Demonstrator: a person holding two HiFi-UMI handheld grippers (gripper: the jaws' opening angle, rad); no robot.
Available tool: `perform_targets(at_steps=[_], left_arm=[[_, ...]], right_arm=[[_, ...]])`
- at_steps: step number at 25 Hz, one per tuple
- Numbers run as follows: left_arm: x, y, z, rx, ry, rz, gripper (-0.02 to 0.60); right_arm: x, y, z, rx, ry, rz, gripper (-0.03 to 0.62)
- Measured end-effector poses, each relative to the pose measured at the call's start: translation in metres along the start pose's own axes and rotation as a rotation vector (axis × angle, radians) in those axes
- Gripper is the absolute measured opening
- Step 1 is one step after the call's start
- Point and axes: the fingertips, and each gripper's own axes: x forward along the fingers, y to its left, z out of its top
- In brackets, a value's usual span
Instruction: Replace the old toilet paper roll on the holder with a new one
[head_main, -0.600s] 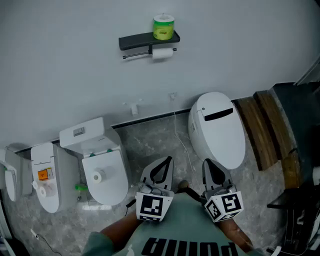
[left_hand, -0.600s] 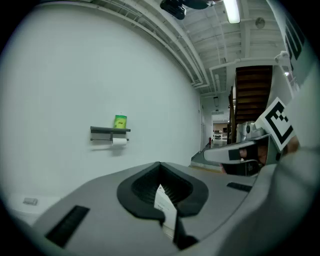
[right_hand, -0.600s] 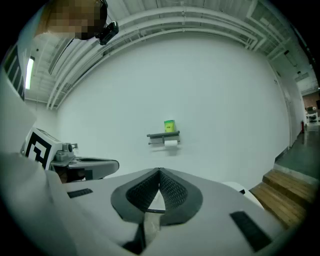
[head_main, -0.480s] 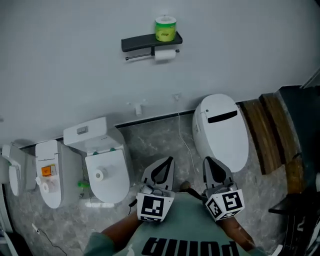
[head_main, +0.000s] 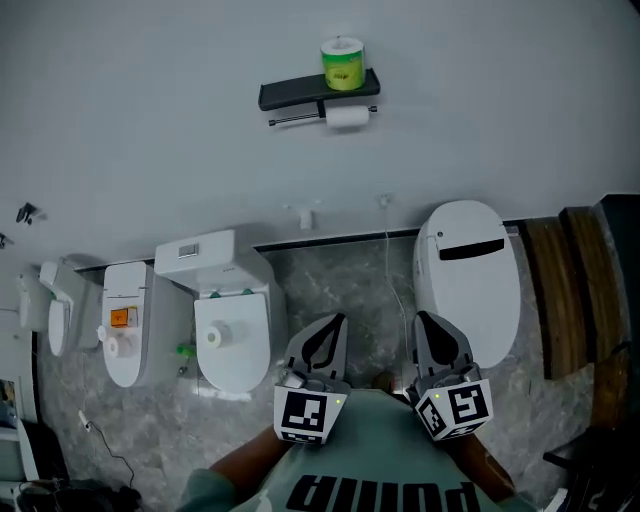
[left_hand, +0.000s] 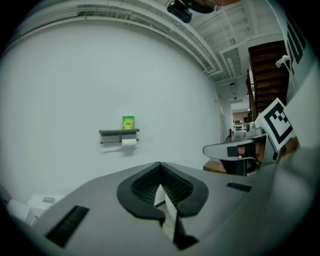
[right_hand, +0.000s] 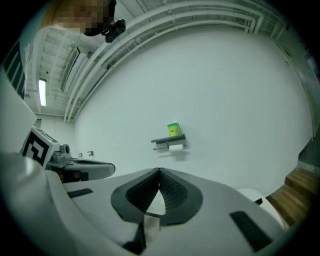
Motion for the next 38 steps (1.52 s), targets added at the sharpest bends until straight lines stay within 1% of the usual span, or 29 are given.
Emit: perform_targets(at_steps=[2, 5, 10, 13, 16, 22, 32, 35, 38], left_arm=[[0.003, -0.002, 0.002, -0.009, -0.001, 0.028, 0.005], [0.008, -0.004, 0.003, 0.000, -0.007, 0.053, 0.005], [0.010, -0.001, -0.002, 0.007, 0.031, 0.070, 0.005], [0.019, 0.008, -0.006, 0.003, 0.053, 0.060, 0.005], [0.035, 0.023, -0.008, -0.006, 0.064, 0.039, 0.005], [0.081, 0.055, 0.001, -0.008, 0.052, -0.024, 0.005], [0.153, 0.129, 0.017, -0.034, 0.035, -0.102, 0.005], [0.168, 0.153, 0.024, -0.032, 0.011, -0.114, 0.005], [0.177, 0.174, 0.026, -0.043, 0.014, -0.121, 0.005]], right_arm=[[0.001, -0.005, 0.001, 0.003, -0.005, 0.022, 0.008], [0.004, -0.011, 0.004, 0.000, -0.012, 0.047, 0.008], [0.013, -0.016, -0.001, 0.016, 0.000, 0.063, 0.008], [0.026, -0.018, 0.000, 0.005, 0.001, 0.058, 0.008], [0.044, -0.021, -0.003, 0.003, 0.010, 0.035, 0.008], [0.087, -0.022, 0.003, -0.002, 0.040, 0.000, 0.008], [0.184, -0.031, 0.026, -0.016, 0.063, -0.073, 0.008], [0.210, -0.029, 0.033, -0.029, 0.063, -0.091, 0.008], [0.232, -0.023, 0.040, -0.043, 0.059, -0.102, 0.008]])
